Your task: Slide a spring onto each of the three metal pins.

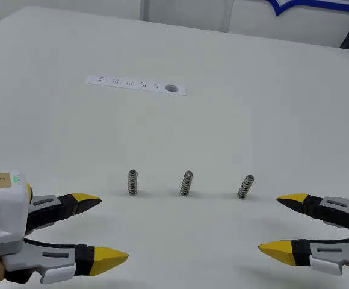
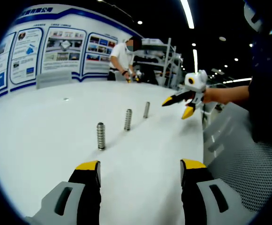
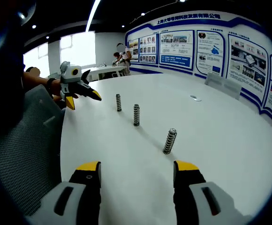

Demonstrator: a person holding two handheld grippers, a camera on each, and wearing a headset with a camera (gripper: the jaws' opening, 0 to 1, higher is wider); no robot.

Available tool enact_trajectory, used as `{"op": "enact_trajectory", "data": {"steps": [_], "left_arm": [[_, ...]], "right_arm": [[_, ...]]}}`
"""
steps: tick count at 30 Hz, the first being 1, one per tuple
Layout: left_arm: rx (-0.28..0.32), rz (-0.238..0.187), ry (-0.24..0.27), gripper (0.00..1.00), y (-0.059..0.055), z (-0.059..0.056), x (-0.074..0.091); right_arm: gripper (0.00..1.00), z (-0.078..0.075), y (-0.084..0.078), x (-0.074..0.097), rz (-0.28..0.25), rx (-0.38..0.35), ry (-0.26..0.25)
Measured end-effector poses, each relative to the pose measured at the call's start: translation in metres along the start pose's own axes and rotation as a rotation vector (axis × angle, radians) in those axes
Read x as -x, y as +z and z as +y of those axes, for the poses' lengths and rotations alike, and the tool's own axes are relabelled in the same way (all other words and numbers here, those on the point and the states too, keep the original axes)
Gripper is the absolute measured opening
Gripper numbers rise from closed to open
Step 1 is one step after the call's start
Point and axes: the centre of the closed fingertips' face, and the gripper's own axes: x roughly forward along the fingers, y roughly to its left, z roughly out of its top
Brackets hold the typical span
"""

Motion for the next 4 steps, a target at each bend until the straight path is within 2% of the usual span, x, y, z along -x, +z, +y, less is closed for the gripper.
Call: {"op": "enact_trajectory", "data": {"steps": [4], "left_arm": [[0.002,-0.001,0.003,0.71,0.0001,0.0009,-0.0002]], "right_arm": [[0.64,0.0000,-0.0010,-0.0002,0.003,-0.002,0.001]]}}
